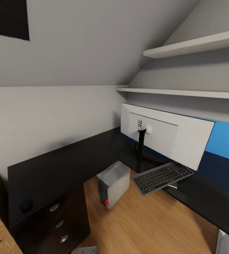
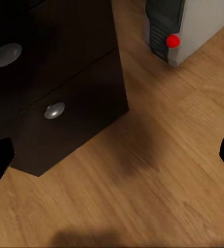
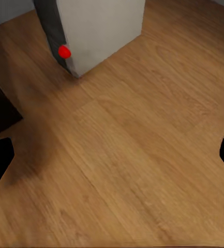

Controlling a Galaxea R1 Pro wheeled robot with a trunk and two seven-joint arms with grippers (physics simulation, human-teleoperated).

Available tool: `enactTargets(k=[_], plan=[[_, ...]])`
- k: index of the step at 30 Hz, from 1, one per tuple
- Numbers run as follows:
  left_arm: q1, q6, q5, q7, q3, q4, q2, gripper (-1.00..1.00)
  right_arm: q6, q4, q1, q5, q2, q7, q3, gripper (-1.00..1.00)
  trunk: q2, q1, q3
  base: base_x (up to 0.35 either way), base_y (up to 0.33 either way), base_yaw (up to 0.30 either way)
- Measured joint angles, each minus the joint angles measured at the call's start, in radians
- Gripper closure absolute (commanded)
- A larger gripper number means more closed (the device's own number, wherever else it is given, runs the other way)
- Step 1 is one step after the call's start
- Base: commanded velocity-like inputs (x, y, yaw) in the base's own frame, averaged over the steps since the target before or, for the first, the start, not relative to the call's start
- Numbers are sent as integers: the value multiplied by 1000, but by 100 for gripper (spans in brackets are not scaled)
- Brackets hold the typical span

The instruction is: In the bedroom, organize the workspace by keeping the computer under the desk, ensuring the monitor is on the desk, placing the keyboard on the desk next to the monitor, placing the mouse on the desk next to the keyboard, moving the folder from the swivel chair onto the desk next to the mouse, stacking the notebook on top of the folder with the pen on top of the notebook, and positioning the swivel chair next to the desk.

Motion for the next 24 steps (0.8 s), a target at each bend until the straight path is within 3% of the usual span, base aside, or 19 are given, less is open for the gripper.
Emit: enactTargets(k=[15, 24], plan=[[0, 0, 1, 0, 0, 0, 0, -100, 0, 0, 0, 1, 0, 0, 2, -100, 0, 0, -6, 0, 0, -288], [0, 0, 1, 0, 0, 0, 1, -100, 0, 0, 0, 4, 0, 0, 1, -100, 0, 0, -6, 0, 0, -70]])
